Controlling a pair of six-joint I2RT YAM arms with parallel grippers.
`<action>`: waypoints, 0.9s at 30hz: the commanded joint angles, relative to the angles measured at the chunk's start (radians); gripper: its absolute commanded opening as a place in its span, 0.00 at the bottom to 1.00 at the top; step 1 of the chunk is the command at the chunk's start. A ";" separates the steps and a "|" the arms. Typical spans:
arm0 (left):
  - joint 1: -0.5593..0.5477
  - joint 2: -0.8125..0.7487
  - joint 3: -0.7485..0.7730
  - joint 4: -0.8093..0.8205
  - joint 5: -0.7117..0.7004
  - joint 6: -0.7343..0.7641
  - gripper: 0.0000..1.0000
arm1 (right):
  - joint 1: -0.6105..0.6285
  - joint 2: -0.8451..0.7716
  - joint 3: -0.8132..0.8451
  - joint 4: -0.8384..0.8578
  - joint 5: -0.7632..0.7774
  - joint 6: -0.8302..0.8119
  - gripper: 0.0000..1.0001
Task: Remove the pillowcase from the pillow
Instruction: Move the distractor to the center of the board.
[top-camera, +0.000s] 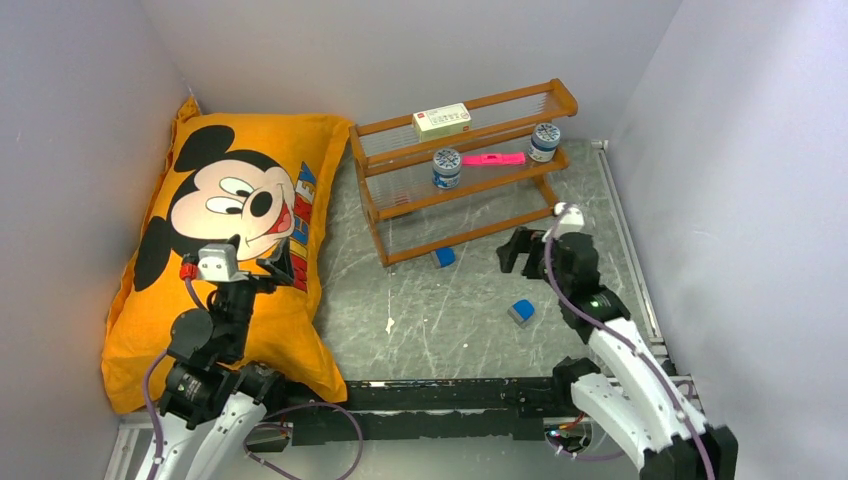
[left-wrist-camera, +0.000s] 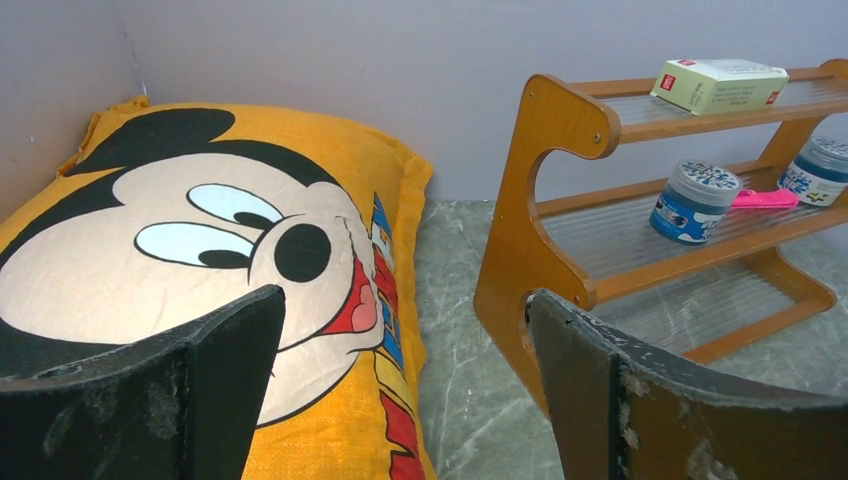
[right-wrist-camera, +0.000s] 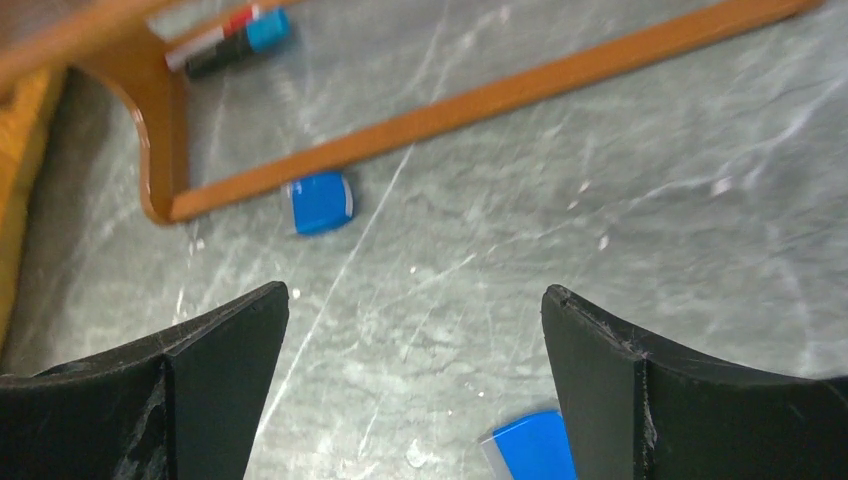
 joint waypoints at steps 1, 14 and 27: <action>0.004 -0.024 -0.003 0.026 0.002 -0.003 0.97 | 0.100 0.136 -0.022 0.130 -0.027 -0.016 1.00; 0.002 -0.046 -0.005 0.022 0.002 -0.004 0.97 | 0.324 0.573 0.074 0.306 0.027 -0.043 1.00; -0.003 -0.055 -0.008 0.020 -0.007 -0.004 0.97 | 0.466 0.873 0.194 0.414 0.230 -0.090 1.00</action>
